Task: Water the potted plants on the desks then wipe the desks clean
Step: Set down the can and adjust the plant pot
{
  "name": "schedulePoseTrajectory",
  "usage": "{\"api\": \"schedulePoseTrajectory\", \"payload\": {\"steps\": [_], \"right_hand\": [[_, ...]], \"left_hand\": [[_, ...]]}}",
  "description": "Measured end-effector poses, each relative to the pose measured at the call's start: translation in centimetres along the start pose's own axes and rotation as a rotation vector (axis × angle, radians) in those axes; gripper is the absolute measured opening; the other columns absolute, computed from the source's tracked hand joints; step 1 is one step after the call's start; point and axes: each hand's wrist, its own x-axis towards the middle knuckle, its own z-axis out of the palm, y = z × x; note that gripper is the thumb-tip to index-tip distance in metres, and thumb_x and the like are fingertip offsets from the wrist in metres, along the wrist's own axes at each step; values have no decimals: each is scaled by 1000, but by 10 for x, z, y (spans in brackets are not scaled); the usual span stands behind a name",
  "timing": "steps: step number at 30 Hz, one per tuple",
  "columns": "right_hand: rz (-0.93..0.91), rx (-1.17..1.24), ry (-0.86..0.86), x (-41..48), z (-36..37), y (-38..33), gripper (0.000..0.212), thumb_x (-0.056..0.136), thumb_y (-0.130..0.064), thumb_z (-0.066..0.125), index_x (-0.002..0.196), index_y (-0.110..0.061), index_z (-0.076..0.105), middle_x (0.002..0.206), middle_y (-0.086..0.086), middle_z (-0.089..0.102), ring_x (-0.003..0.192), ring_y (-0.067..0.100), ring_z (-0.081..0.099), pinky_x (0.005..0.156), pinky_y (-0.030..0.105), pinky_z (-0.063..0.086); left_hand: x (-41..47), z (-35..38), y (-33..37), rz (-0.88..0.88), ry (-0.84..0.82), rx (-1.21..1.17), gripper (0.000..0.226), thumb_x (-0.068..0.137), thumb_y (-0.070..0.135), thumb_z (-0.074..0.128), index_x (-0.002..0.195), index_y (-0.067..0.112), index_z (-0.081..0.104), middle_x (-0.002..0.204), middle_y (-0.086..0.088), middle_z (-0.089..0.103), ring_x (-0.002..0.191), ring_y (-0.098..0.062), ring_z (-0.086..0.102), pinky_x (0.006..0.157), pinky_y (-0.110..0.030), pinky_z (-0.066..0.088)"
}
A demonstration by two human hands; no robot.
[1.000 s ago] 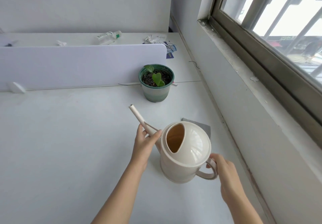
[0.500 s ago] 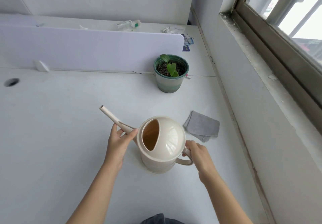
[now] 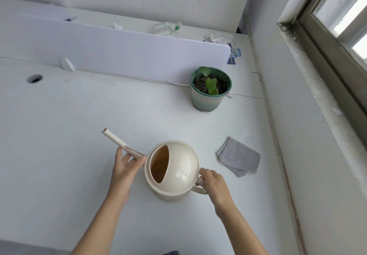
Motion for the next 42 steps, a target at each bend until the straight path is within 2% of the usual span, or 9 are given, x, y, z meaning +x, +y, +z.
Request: {"api": "schedulePoseTrajectory", "payload": {"steps": [4,9,15,22,33,36,38,41,42], "right_hand": [[42,-10,-11,9,-7,2,19,90,-14,40,73,-7,42,68,5,41,46,2,48,48,10,36],[1,-114,105,28,-25,-16,26,90,-17,47,76,-3,64,103,22,64,102,30,58,68,27,38],[-179,63,299,100,-65,-79,25,91,-13,45,105,-4,63,93,1,58,95,18,50,78,25,37],[-256,194,387,174,-89,-121,40,93,-13,41,132,-7,47,135,6,50,110,10,43,91,24,32],[-272,406,524,240,-62,-105,40,97,-32,32,133,-18,45,140,0,48,129,15,43,112,39,31],[-301,412,576,247,-52,-105,43,98,-33,30,133,-16,48,138,1,51,129,14,44,112,39,32],[-293,396,603,250,-51,-105,44,97,-35,31,130,-14,50,135,3,54,127,17,46,110,40,34],[-305,364,589,249,-55,-109,44,97,-36,31,122,-10,56,124,7,60,118,20,52,105,42,40],[-309,358,563,250,-58,-112,44,97,-36,31,119,-9,58,121,6,62,114,19,54,103,39,42]], "left_hand": [[-5,3,6,-31,128,219,88,71,30,76,144,25,25,144,-7,41,135,-20,37,108,-39,32],[-13,10,44,184,438,461,66,87,24,59,144,14,27,149,-12,32,137,-29,31,112,-46,27],[51,79,107,271,173,274,41,93,16,48,134,15,46,142,-2,44,126,-10,42,98,-21,30],[147,161,121,152,-105,219,46,96,24,40,140,12,36,149,1,35,138,-14,31,111,-30,26],[243,196,81,6,-387,209,79,74,70,38,143,31,32,150,9,35,138,-8,32,116,-40,25],[232,203,88,66,-381,161,30,96,49,23,115,47,47,119,24,54,111,8,48,97,-19,38],[223,208,91,82,-386,103,31,100,38,15,94,48,43,101,32,49,96,15,46,86,-13,37],[218,207,85,79,-389,68,32,94,54,19,121,48,36,126,31,43,122,3,40,108,-24,27],[218,205,81,71,-410,72,58,85,67,24,138,43,24,143,25,33,134,0,30,115,-30,20]]}}
